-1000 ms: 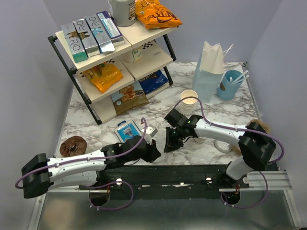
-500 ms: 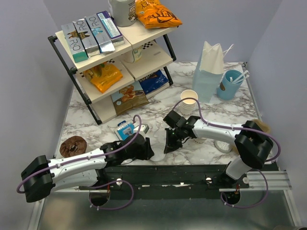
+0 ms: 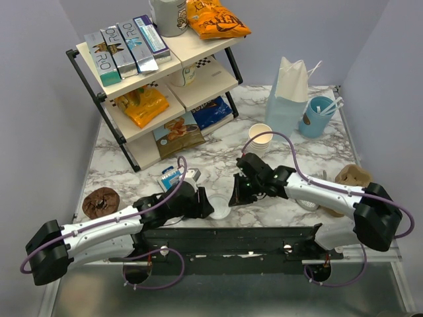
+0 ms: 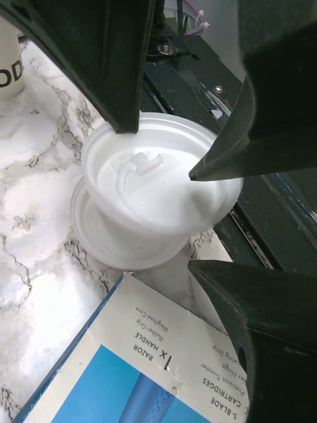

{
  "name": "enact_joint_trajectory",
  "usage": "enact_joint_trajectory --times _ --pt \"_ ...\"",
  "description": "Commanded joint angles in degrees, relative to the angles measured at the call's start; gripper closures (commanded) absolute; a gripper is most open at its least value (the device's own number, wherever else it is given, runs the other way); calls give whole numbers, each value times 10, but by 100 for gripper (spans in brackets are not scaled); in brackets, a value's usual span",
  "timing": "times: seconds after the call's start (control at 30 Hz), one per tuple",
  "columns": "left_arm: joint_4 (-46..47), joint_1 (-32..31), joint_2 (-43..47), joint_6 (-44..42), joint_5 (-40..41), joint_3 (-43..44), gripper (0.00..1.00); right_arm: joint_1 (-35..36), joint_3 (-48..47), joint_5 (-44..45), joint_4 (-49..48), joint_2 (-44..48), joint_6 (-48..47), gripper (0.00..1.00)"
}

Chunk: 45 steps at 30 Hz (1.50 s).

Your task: Pack the takeout coffee

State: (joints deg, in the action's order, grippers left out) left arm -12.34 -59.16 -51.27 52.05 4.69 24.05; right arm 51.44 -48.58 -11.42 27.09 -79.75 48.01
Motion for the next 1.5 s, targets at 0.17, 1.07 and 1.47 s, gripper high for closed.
enact_joint_trajectory --times 0.17,1.07,1.47 --pt "27 16 11 9 -29 -19 53 4 27 20 -49 41 -28 99" --pt "289 67 135 -132 -322 -47 100 4 117 -140 -91 473 -288 29" --pt "350 67 118 -132 -386 -46 100 3 134 -314 -175 457 -278 35"
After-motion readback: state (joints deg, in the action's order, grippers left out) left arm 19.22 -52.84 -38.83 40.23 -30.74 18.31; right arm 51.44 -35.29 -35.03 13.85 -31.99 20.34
